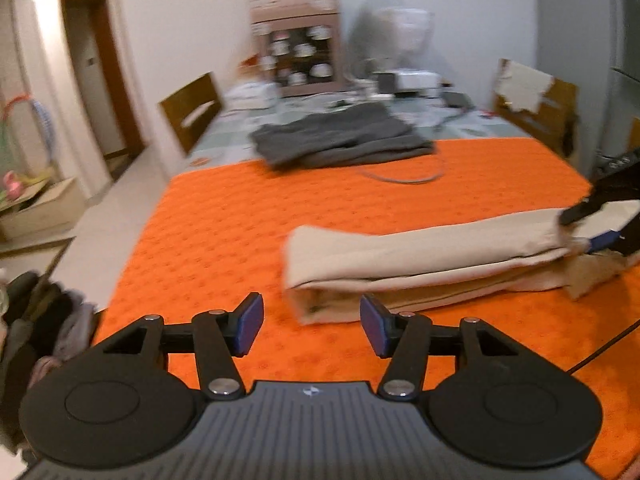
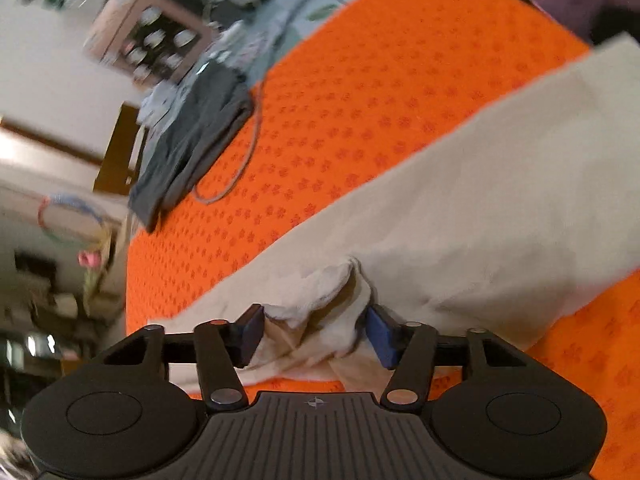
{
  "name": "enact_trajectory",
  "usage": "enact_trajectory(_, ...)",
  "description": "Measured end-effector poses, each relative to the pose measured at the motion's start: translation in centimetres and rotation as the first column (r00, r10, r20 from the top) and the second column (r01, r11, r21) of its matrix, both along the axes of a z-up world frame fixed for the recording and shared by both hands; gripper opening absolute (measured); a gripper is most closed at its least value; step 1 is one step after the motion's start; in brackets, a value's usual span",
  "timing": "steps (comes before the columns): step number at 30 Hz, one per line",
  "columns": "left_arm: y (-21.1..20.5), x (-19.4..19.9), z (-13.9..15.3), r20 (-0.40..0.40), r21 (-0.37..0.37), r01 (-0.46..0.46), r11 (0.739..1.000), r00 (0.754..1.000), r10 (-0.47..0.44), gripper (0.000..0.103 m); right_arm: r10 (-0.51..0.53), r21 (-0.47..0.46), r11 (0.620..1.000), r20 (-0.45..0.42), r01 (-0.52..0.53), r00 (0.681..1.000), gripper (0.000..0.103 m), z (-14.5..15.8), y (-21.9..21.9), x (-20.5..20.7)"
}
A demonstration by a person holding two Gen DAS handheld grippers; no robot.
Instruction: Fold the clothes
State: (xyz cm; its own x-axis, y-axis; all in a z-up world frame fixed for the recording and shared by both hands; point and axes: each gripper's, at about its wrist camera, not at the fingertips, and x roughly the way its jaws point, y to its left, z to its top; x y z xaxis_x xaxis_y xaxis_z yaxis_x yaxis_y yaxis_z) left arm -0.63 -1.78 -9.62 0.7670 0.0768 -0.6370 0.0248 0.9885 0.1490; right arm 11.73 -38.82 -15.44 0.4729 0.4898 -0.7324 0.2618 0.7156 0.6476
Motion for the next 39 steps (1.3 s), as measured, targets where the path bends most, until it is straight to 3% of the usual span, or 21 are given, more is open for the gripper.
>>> enact_trajectory(1, 0.5, -0.1, 0.0, -0.004, 0.002, -0.016, 1.0, 1.0, 0.016, 0.06, -0.011, 0.011, 1.0, -0.01, 0.011, 1.0, 0.024, -0.3, -0.1, 0.1)
enact_trajectory(2, 0.9, -0.2, -0.1, -0.007, 0.003, -0.03, 1.0, 1.0, 0.03, 0.06, -0.022, 0.023, 0.999, -0.021, 0.023, 1.0, 0.016, -0.6, -0.3, 0.1)
enact_trajectory(7, 0.8, -0.4, -0.4, -0.023, 0.011, -0.054, 0.998, 0.998, 0.054, 0.06, -0.018, 0.069, 0.997, 0.024, 0.017, 1.0, 0.009, 0.5, -0.8, 0.0)
enact_trajectory(12, -0.9, 0.2, -1.1, -0.027, 0.038, -0.037, 0.999, 0.999, 0.038, 0.061, -0.006, 0.011, 1.0, 0.138, 0.004, 0.99, 0.009, 3.9, -3.0, -0.2)
enact_trajectory(17, -3.3, 0.9, -1.9, -0.03, 0.064, 0.005, 0.998, 1.0, -0.003, 0.061, -0.043, -0.055, 0.997, 0.197, 0.055, 0.98, 0.009, 5.5, -8.3, -0.7)
enact_trajectory(24, -6.8, 1.7, -2.4, -0.033, 0.07, 0.053, 0.996, 0.998, -0.051, 0.061, -0.112, -0.096, 0.987, 0.185, 0.131, 0.976, 0.009, 4.6, -16.0, -2.5)
enact_trajectory(32, -9.1, 2.2, -2.2, -0.042, 0.08, 0.085, 0.993, 0.996, -0.081, 0.061, -0.137, -0.126, 0.979, 0.189, 0.162, 0.972, 0.01, 2.9, -20.3, -3.2)
enact_trajectory(35, -9.2, 2.5, -2.0, -0.046, 0.083, 0.085, 0.993, 0.996, -0.082, 0.061, -0.115, -0.194, 0.972, 0.118, 0.136, 0.986, 0.021, 1.0, -20.7, -2.7)
enact_trajectory(39, -8.7, 3.1, -1.5, -0.045, 0.053, 0.091, 0.994, 0.995, -0.089, 0.061, -0.089, -0.307, 0.944, 0.13, 0.125, 0.988, 0.033, 1.4, -19.8, -3.5)
